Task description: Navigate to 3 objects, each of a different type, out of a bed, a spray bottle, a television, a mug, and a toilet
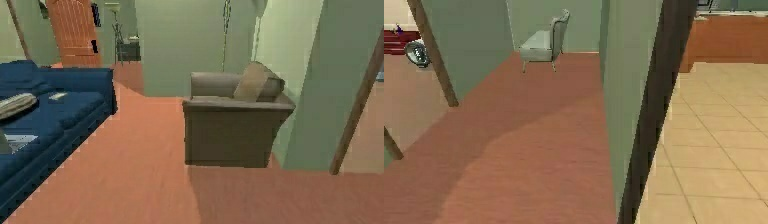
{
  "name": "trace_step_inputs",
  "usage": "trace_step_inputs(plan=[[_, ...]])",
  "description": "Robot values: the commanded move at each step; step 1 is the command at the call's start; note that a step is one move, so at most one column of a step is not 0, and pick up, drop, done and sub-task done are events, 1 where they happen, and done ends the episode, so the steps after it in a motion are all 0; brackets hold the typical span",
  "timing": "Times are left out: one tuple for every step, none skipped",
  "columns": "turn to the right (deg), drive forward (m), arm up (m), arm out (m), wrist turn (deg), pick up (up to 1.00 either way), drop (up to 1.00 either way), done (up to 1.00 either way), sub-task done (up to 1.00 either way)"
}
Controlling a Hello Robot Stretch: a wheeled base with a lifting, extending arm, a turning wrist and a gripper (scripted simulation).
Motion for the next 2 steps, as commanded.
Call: trace_step_inputs(plan=[[42.0,0.0,0.0,0.0,0.0,0.0,0.0,0.0,0.0],[3.0,0.0,0.0,0.0,0.0,0.0,0.0,0.0,0.0]])
